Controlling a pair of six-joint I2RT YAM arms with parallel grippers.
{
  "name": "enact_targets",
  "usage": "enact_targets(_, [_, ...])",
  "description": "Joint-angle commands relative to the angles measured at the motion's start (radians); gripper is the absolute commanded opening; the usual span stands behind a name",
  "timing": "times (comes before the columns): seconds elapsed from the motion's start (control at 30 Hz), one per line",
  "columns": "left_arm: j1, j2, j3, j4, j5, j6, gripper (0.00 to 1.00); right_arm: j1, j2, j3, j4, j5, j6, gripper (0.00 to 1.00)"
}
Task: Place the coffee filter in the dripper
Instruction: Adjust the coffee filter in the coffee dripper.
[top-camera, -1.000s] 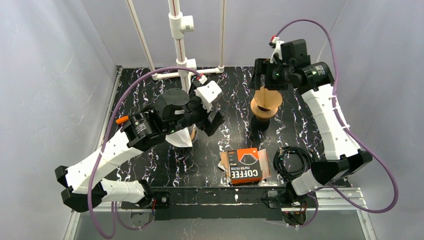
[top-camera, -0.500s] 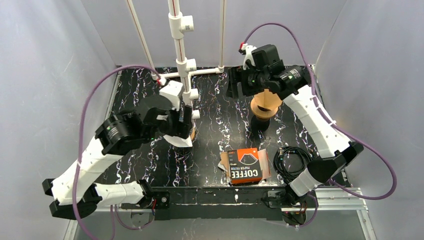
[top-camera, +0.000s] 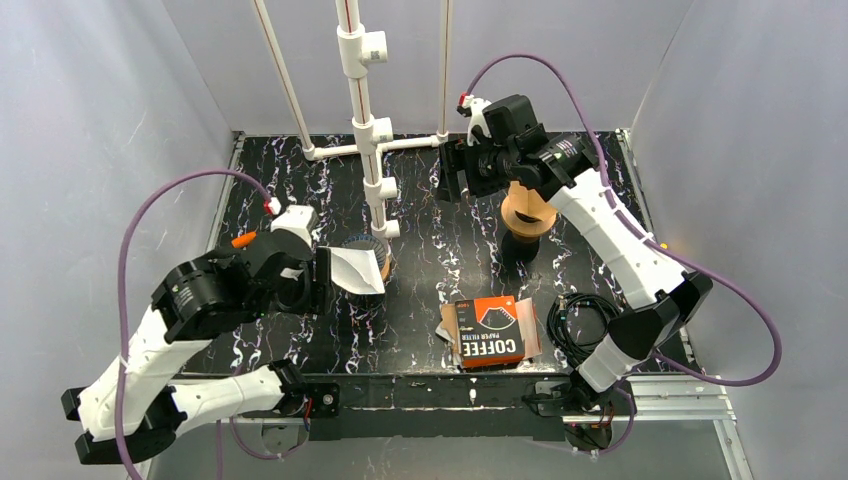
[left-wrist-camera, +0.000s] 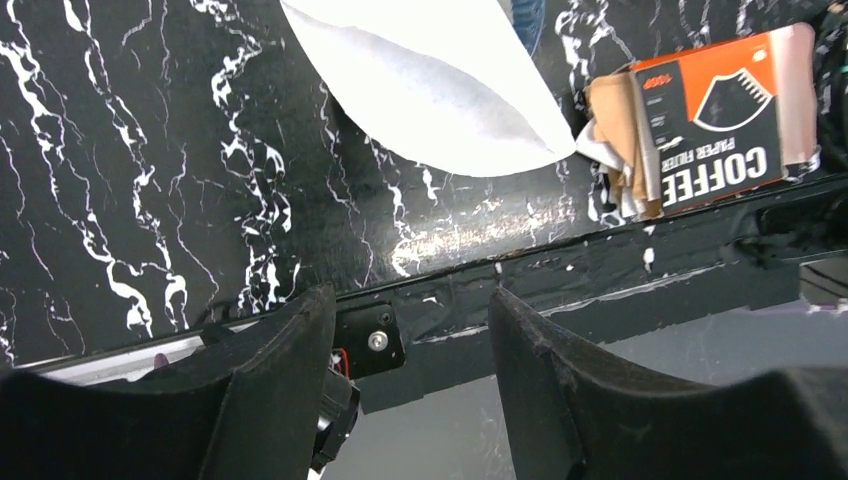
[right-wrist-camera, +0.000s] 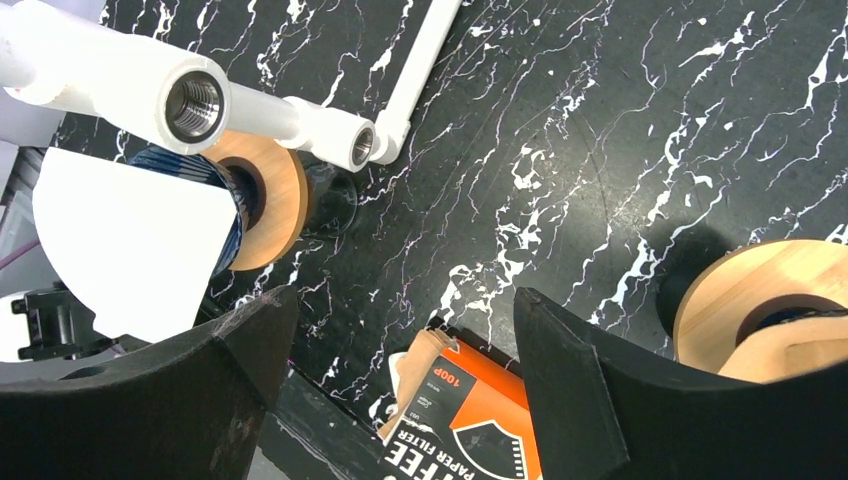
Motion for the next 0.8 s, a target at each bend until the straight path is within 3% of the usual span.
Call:
enact_targets(0.0, [0.004,0.04,-0.063,0.034,0.014,-0.027,0.54,0.007,0.007,-0.003,0.052,-0.034,0.008,0.87])
enact_targets(0.3, [0.026,0.157,-0.071,0.139,0.049,0.014,0.47,0.007,-0.003,-0.014,0.055,-0.037,0.005,0.87])
enact_targets(0.77, [0.106,0.213,-0.146,0.319,0.101,0.063,0.48,0.007,-0.016,-0.013,0.047,-0.008,0.003,0.87])
